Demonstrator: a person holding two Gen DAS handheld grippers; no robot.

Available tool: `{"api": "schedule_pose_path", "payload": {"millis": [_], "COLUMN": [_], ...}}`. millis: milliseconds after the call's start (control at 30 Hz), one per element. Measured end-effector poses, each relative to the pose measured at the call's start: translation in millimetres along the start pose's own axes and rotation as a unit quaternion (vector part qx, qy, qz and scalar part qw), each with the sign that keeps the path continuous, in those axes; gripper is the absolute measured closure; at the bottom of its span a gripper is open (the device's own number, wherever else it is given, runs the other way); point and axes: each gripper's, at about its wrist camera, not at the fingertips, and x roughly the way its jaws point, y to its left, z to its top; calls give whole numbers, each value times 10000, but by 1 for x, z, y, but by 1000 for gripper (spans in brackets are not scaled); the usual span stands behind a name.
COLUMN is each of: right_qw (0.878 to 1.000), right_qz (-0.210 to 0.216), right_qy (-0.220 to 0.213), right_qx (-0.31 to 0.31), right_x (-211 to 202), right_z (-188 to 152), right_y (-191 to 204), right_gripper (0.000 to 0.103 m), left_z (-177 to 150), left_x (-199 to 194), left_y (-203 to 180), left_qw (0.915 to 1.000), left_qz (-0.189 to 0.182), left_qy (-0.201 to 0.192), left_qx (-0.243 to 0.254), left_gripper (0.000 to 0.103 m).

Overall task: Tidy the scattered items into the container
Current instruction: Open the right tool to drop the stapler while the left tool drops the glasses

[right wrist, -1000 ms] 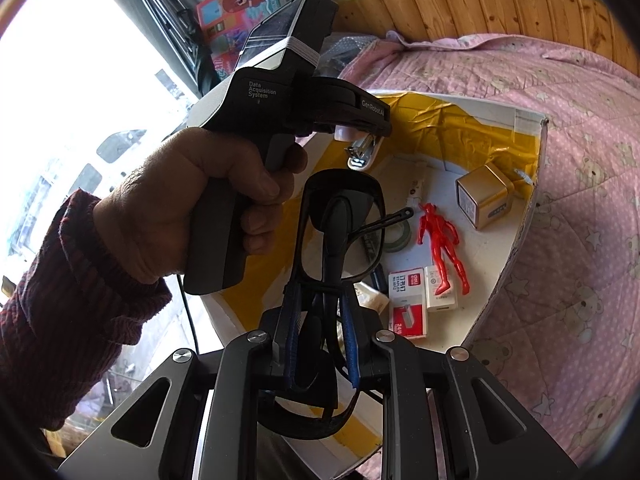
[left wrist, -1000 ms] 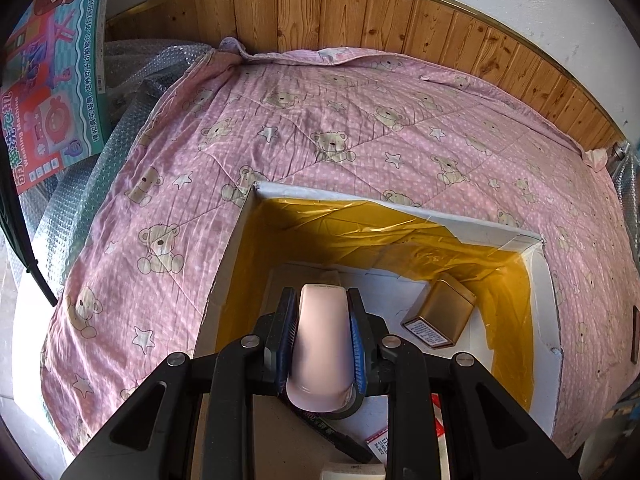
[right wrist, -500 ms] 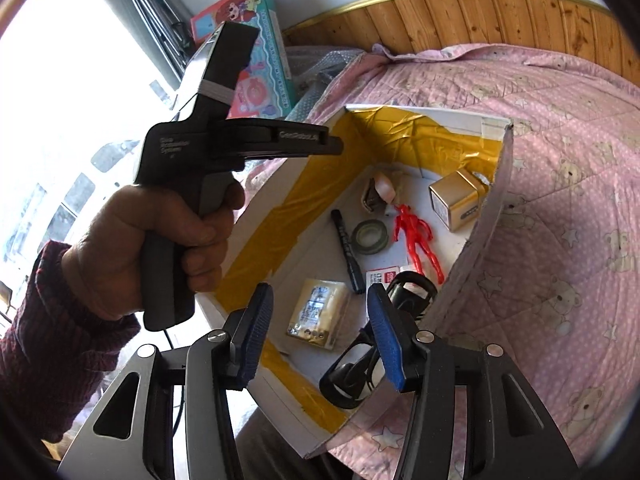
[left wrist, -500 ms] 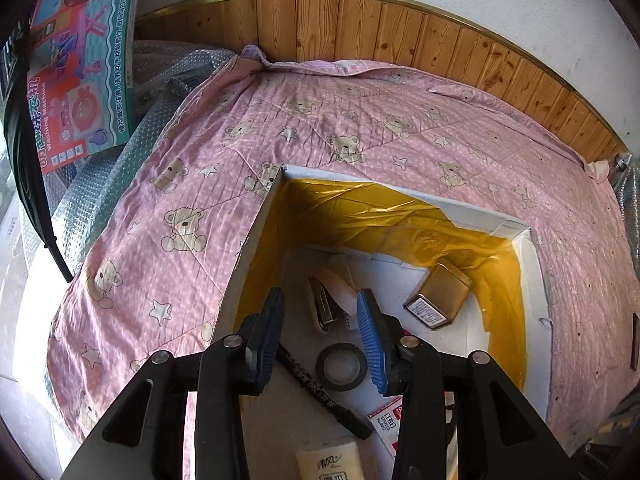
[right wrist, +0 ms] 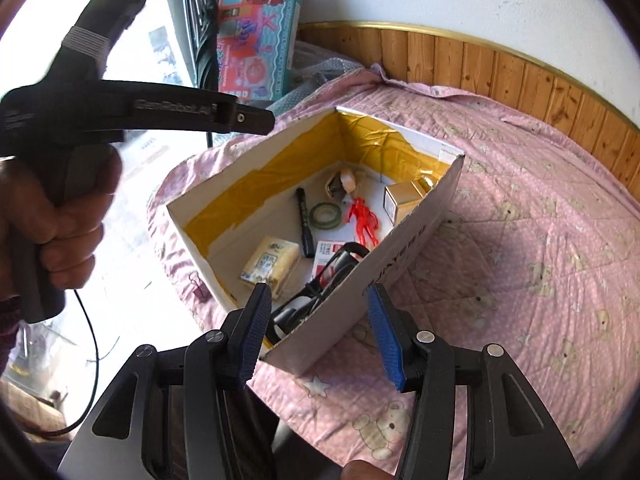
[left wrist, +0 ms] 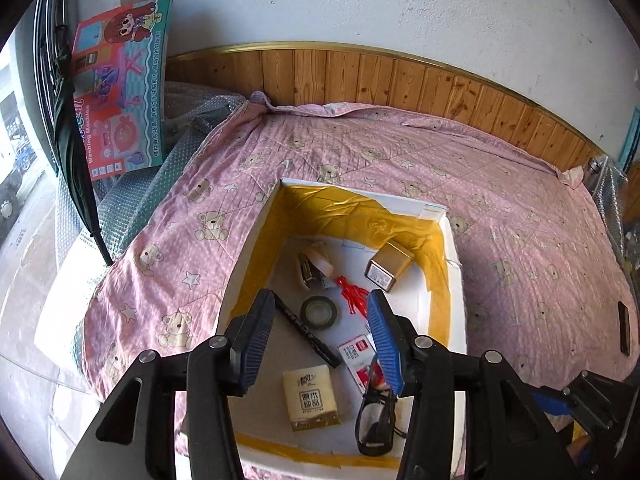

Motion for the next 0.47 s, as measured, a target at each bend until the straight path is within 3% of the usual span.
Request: {"api": "schedule_pose_path", "payload": {"millis": [100, 267, 467], "right_qw": [9995, 9971, 9944], "right_qz": [146, -102, -230], "right_qy": [216, 242, 171], "right_qx": [-184, -717, -1021], "right_x": [2, 7, 15], "right_z": [3, 29, 60], "right_y": [-2, -7, -7], "right_gripper": [49, 49, 49], "left_z": [-23, -64, -79], "left_x": [-29, -56, -67], "left_y": [-13, -28, -45], "left_qw": [9999, 9987, 9990], "left_qz": [-158, -362, -210], "left_qy": [32, 366, 372], "left_qx": [33, 40, 160], "left_gripper": [51, 51, 51]}}
